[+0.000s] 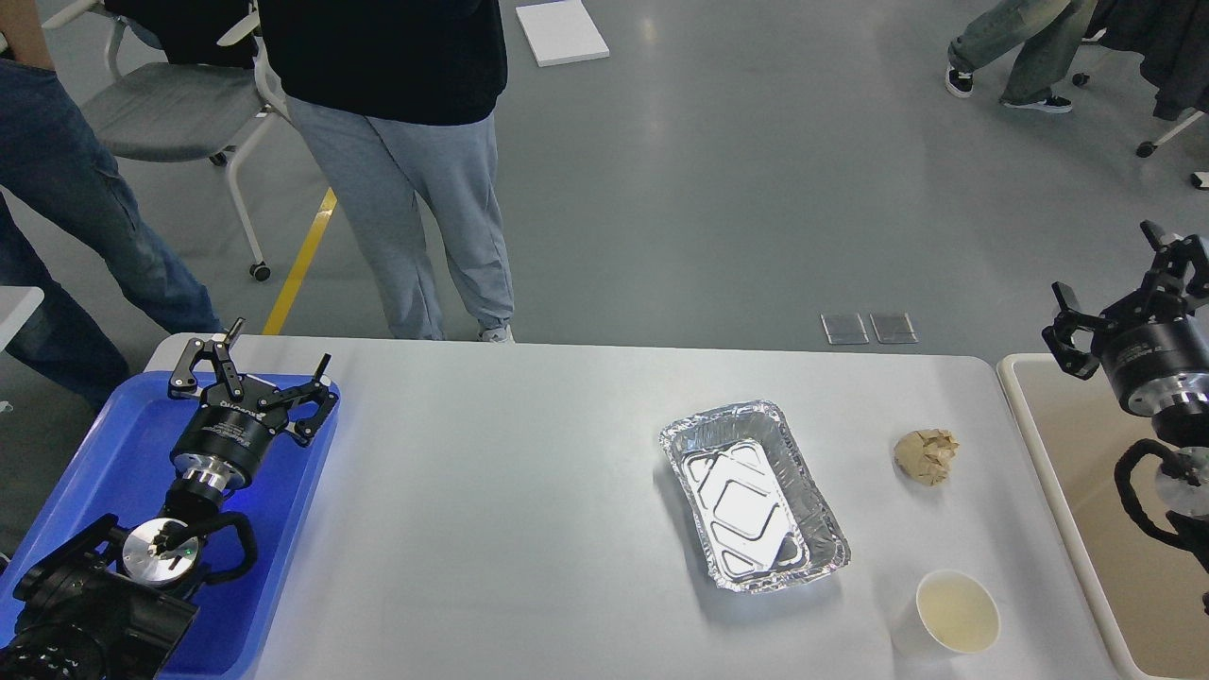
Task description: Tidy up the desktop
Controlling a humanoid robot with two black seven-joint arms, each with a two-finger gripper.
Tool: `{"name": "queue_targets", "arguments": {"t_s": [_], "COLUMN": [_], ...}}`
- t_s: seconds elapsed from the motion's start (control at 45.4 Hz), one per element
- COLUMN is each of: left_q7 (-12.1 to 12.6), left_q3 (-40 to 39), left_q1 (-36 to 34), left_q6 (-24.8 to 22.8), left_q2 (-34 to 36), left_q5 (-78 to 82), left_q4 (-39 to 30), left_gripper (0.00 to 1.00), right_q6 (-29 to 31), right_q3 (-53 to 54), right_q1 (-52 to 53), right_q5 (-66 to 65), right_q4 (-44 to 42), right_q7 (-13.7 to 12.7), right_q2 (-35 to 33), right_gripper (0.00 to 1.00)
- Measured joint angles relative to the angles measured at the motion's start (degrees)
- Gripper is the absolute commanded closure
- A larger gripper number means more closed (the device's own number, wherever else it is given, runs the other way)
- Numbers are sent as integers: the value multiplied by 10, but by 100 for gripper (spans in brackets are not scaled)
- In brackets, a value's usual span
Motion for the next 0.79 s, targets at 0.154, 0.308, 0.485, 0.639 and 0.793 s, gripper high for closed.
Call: {"name": "queue_targets", "arguments": {"t_s": [0.154,0.308,0.485,0.639,0.793], "left_q7": [-2,-9,-12,-13,-14], "left_q3": [0,5,6,7,8], "left_q1": [0,0,0,0,0], "left_q6": [0,0,0,0,0], "left_q2": [-2,-5,-7,-7,-8], "left_q5": [0,2,3,4,4], "left_q4": [0,0,0,0,0], "left_gripper": [0,0,0,0,0], "right_q6": [0,0,0,0,0], "right_q3": [-1,-1,-1,-2,-3], "right_q1": [0,-1,-2,-3,-5], "right_q5": [0,0,0,0,0], "right_q4": [-1,-2,-3,-3,-3], "right_q7": [0,0,0,0,0], "right_q2": [0,1,0,-1,-2], "right_gripper": [0,0,0,0,0]}}
